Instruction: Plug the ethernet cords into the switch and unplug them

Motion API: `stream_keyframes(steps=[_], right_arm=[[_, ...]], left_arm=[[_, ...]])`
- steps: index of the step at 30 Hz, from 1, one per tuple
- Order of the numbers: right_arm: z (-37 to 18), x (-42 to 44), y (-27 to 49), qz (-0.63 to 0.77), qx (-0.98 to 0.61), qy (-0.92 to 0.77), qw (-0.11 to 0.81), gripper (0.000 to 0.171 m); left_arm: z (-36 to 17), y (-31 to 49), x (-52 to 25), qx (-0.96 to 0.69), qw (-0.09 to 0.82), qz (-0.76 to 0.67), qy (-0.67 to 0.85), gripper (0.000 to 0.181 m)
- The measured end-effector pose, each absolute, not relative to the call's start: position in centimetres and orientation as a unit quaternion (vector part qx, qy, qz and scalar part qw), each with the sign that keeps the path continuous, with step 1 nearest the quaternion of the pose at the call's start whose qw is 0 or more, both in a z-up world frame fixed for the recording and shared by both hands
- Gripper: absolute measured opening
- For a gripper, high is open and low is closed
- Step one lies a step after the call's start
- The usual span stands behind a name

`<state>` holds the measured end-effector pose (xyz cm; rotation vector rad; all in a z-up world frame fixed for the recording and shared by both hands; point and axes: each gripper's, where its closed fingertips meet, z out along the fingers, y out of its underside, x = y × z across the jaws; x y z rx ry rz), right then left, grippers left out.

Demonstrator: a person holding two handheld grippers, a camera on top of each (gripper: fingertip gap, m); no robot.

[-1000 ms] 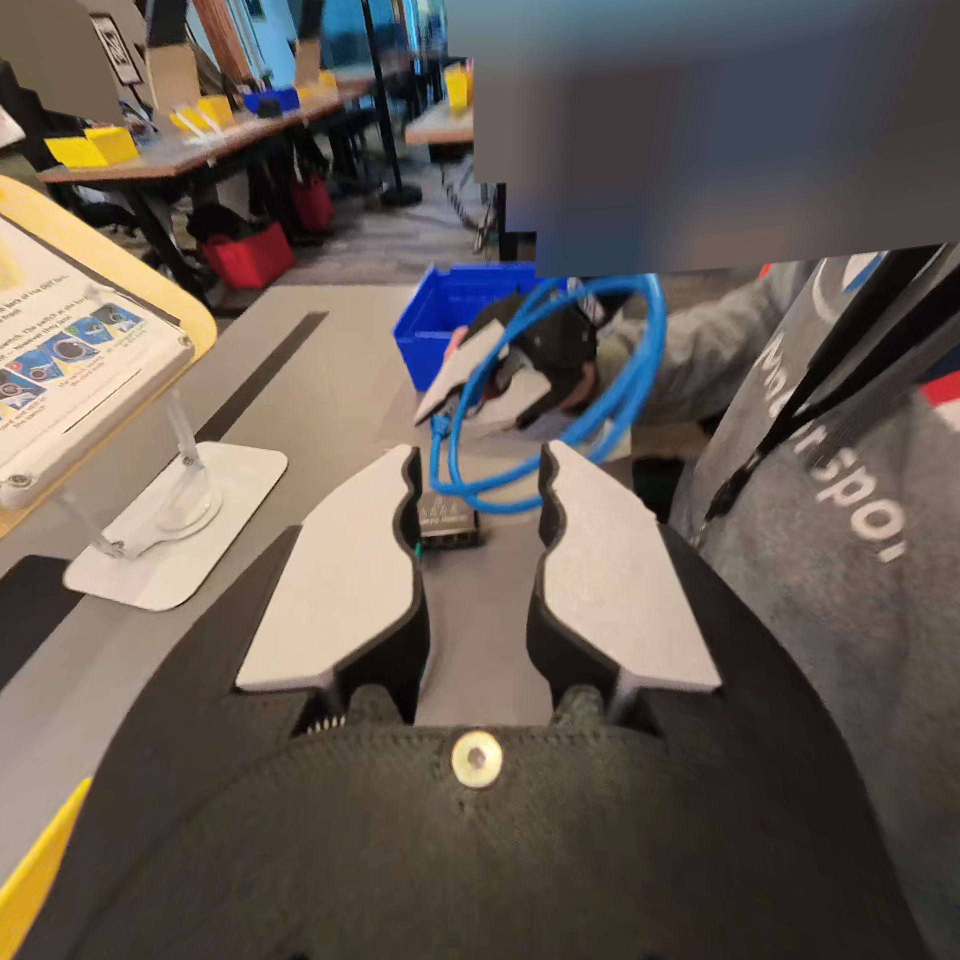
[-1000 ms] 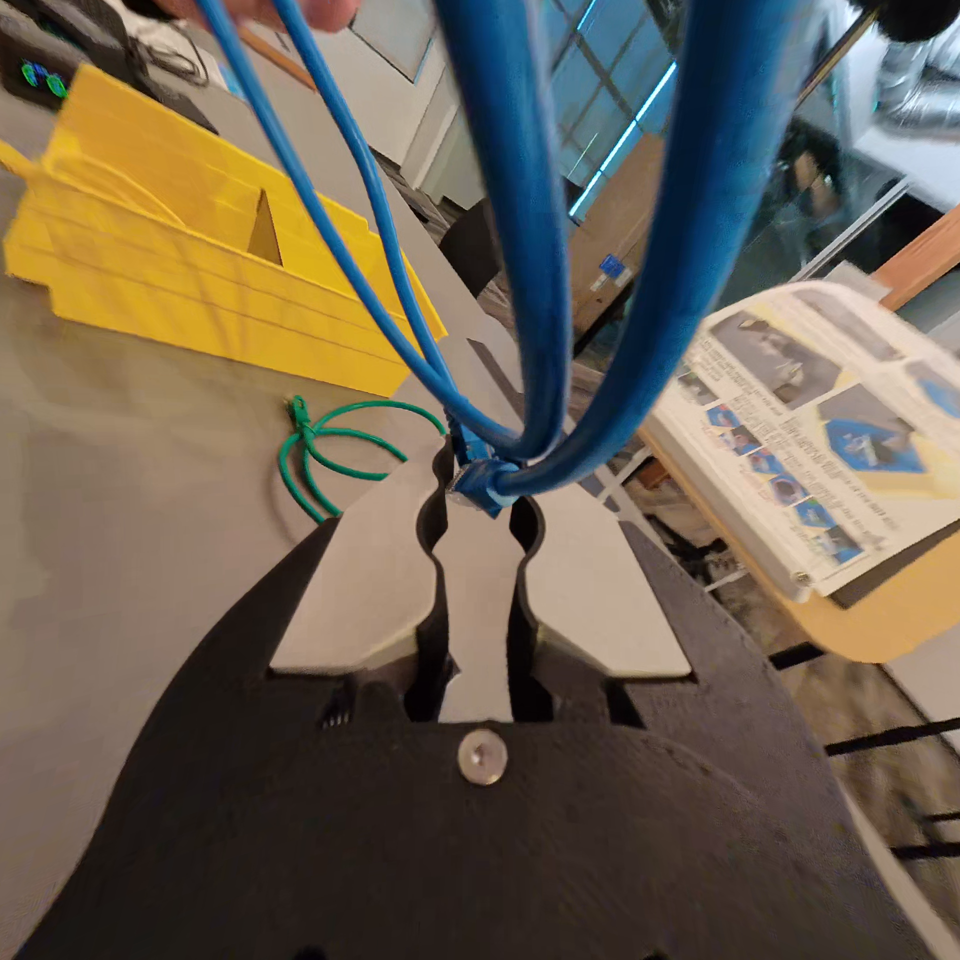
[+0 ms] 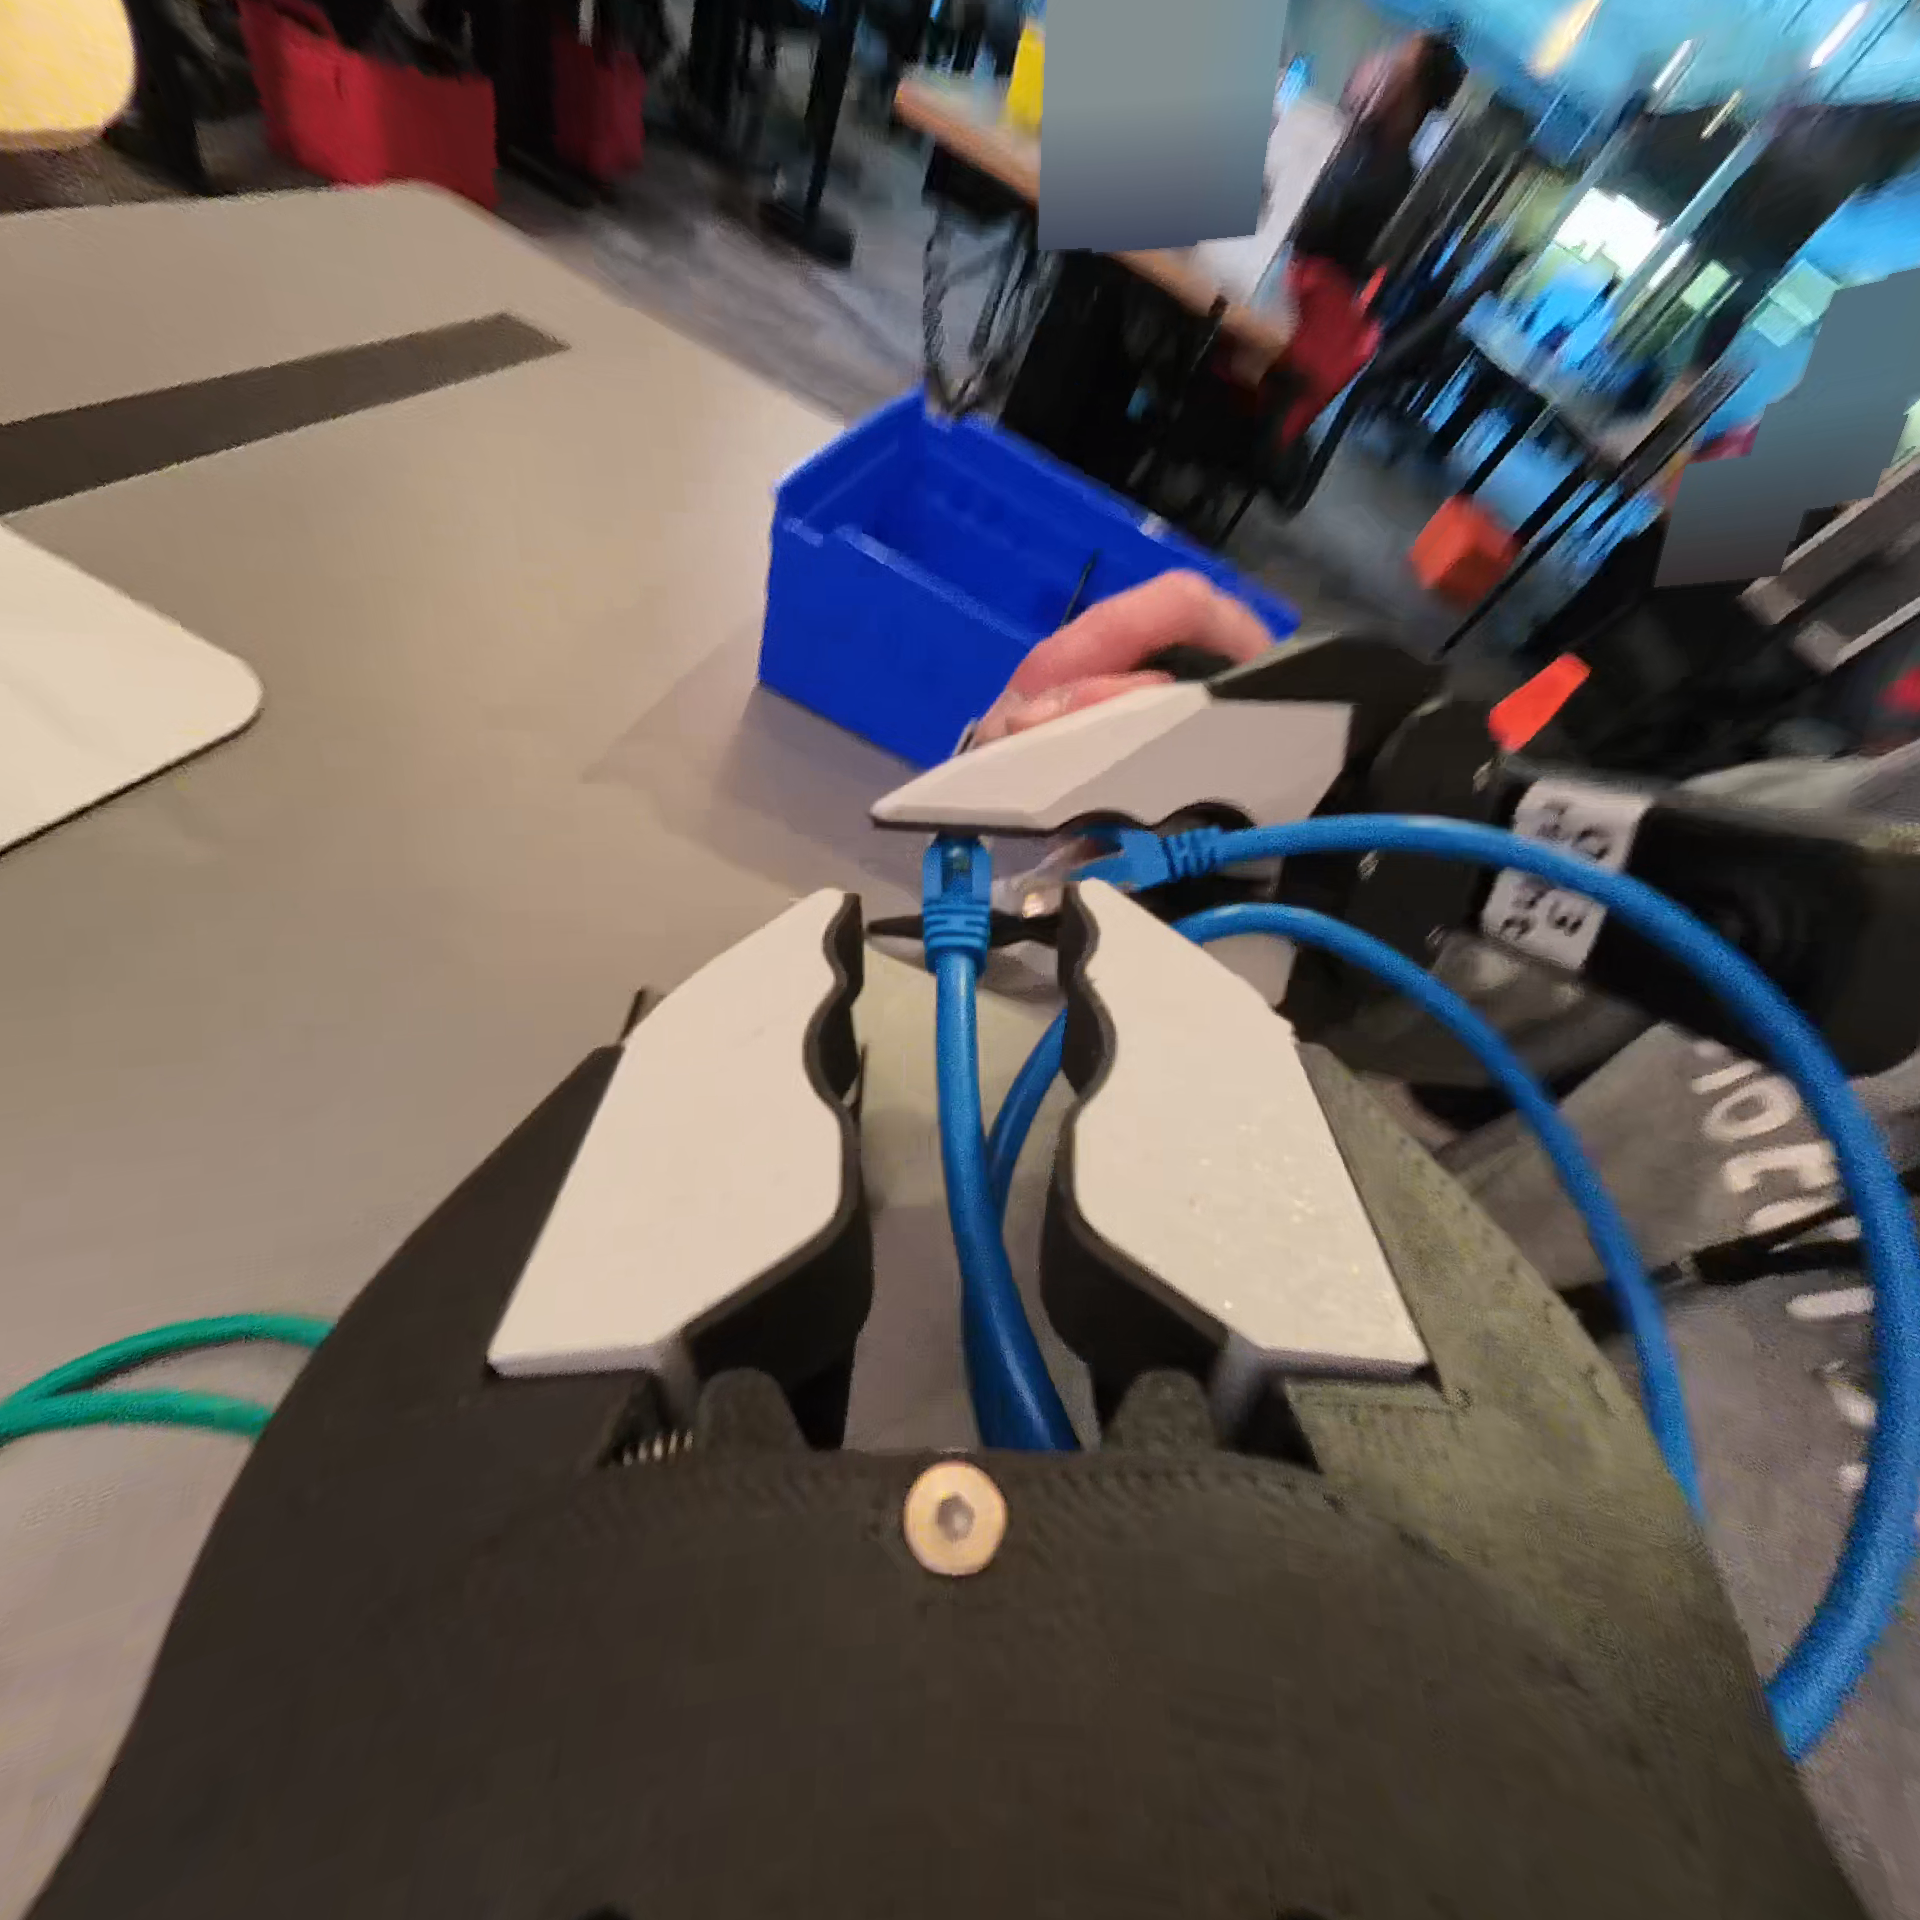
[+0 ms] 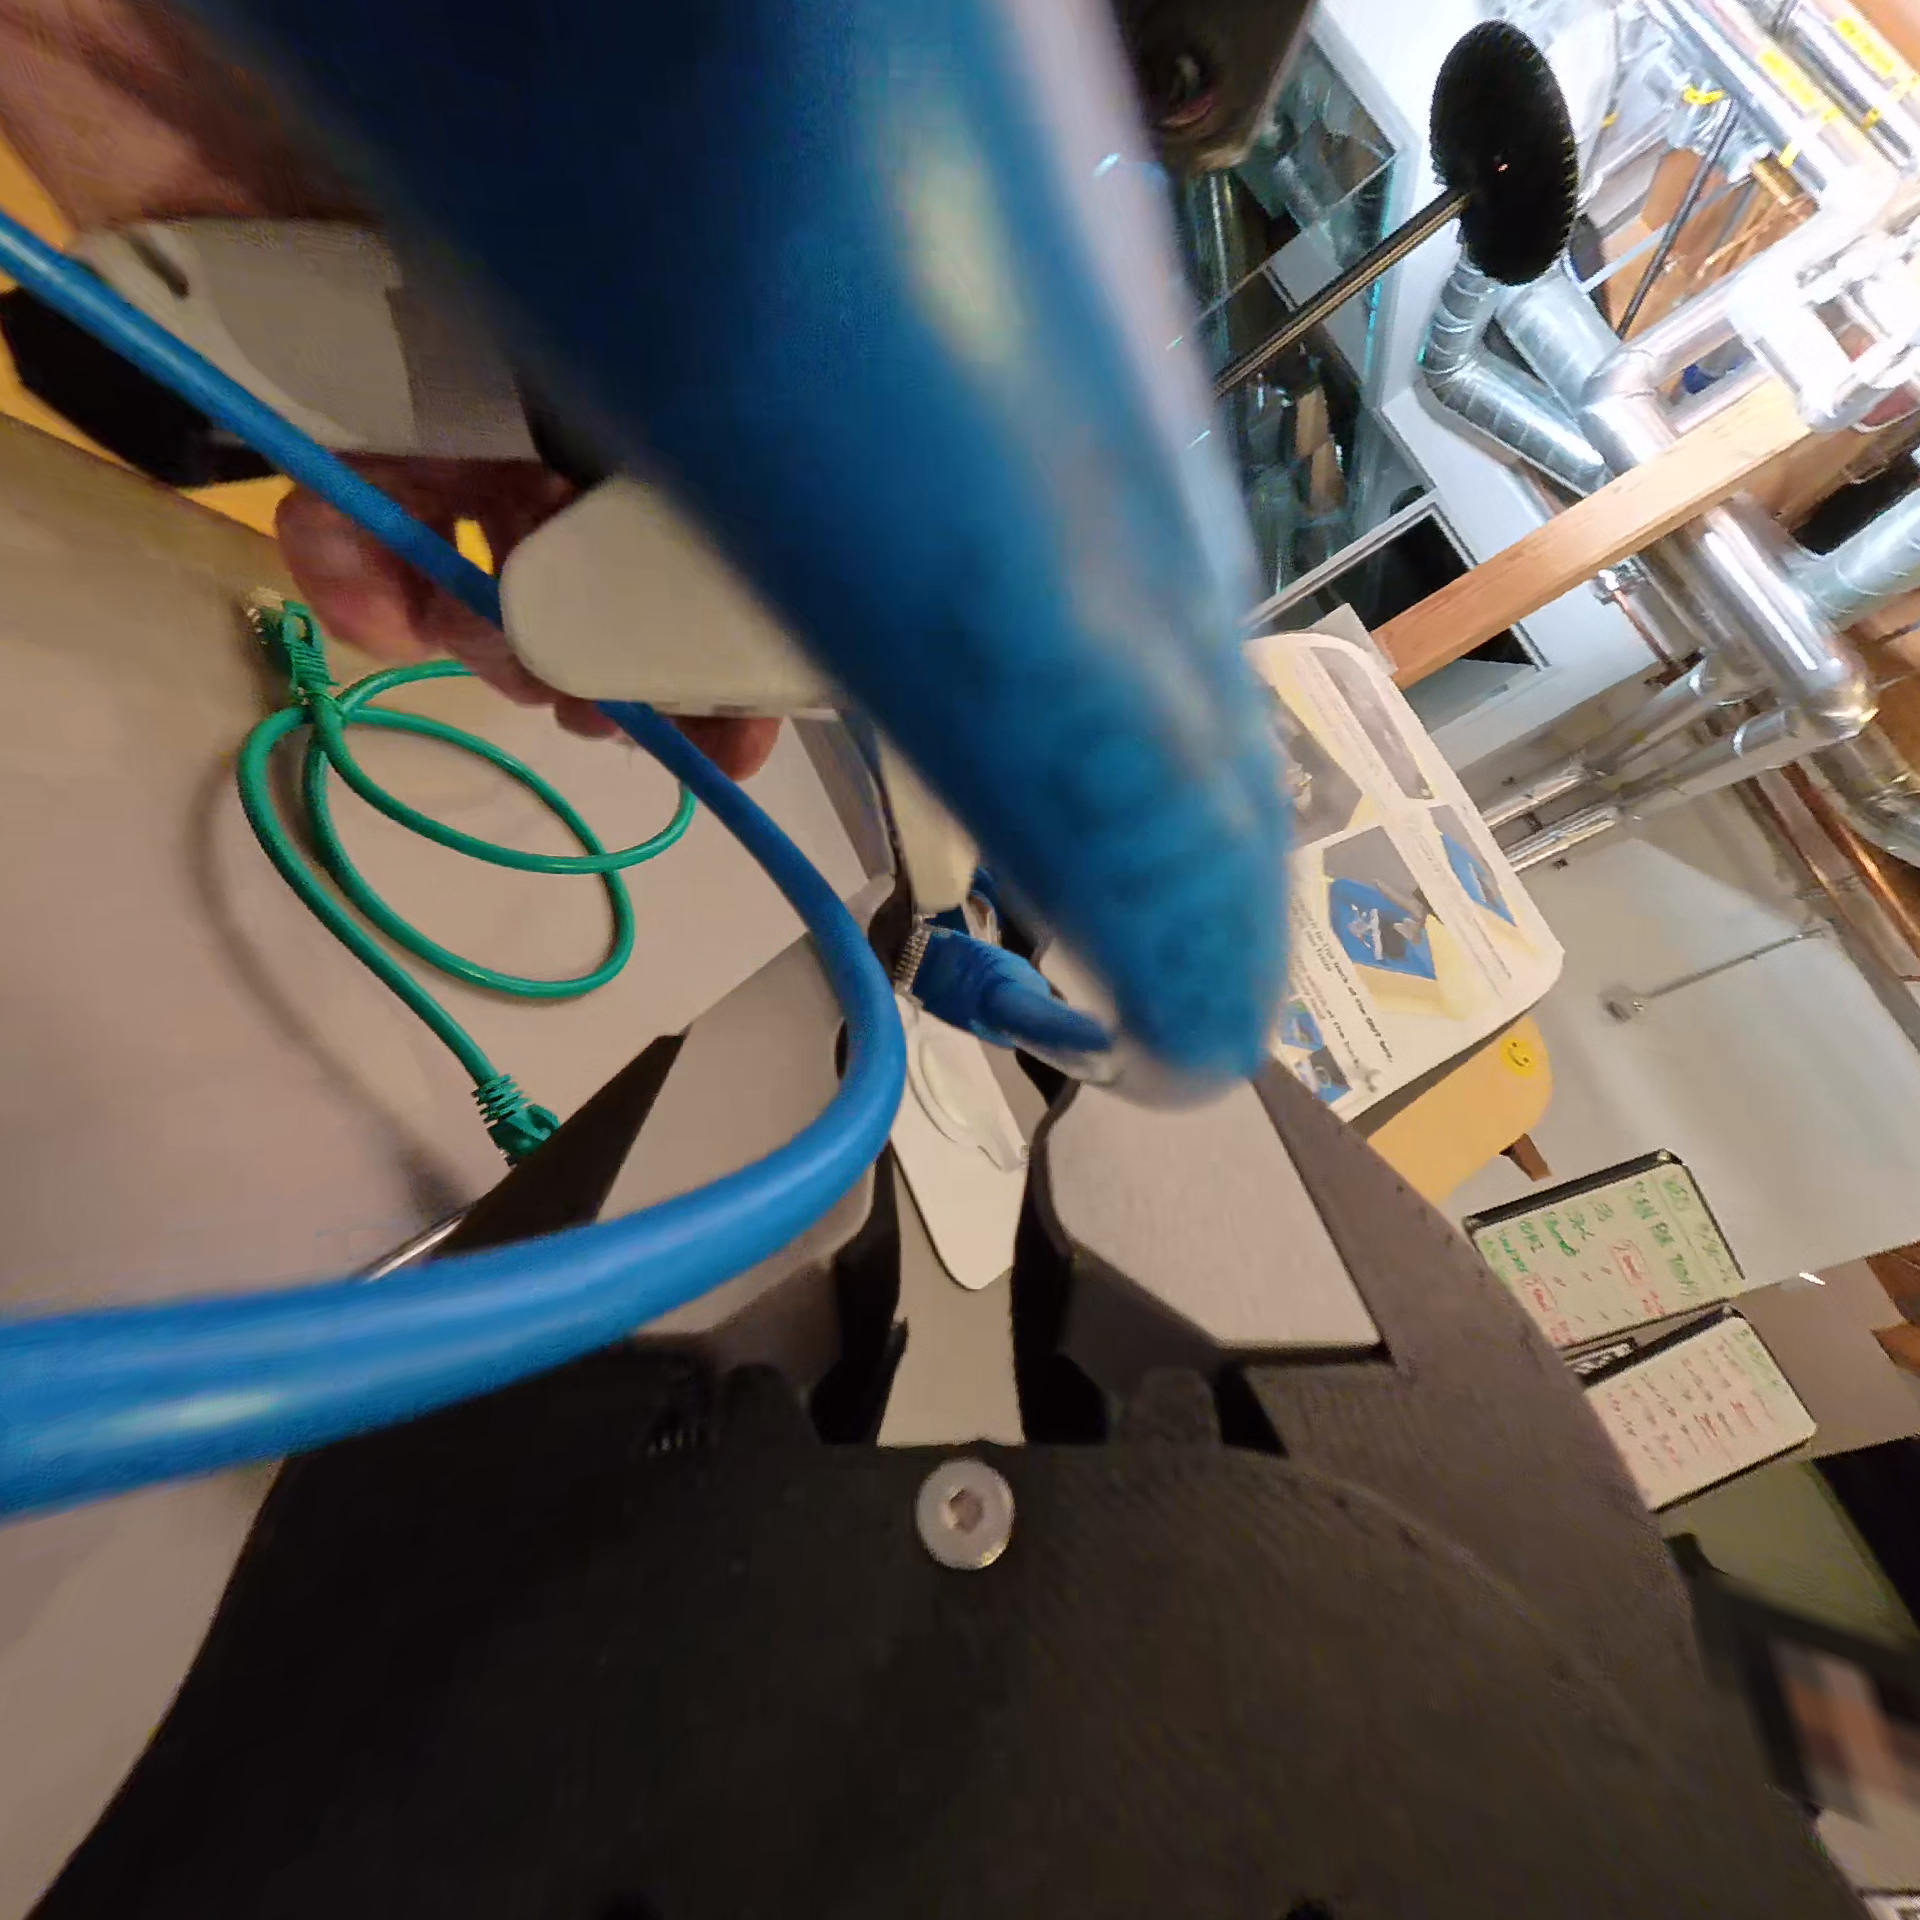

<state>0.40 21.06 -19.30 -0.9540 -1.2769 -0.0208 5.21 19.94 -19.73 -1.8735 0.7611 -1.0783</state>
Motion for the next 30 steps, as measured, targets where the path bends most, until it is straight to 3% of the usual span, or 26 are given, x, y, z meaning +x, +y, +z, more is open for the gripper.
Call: stream_keyframes(steps=[5, 19, 23, 30], right_arm=[[-18.9, 0.3, 21.1, -0.046, -0.422, -0.567, 0.706, 0.012], [-18.3, 0.3, 21.1, -0.054, -0.415, -0.555, 0.719, 0.014], [-19.6, 0.4, 21.3, -0.049, -0.407, -0.588, 0.697, 0.038], [-21.8, 1.9, 22.5, -0.078, -0.433, -0.638, 0.631, 0.035]], left_arm=[[-19.2, 20.5, 5.2, -0.729, 0.468, -0.420, 0.271, 0.017], [-18.6, 20.5, 4.9, -0.728, 0.503, -0.362, 0.294, 0.012], [-17.9, 21.3, 3.1, -0.720, 0.535, -0.330, 0.293, 0.012], [-16.9, 21.7, 0.4, -0.709, 0.572, -0.263, 0.318, 0.012]])
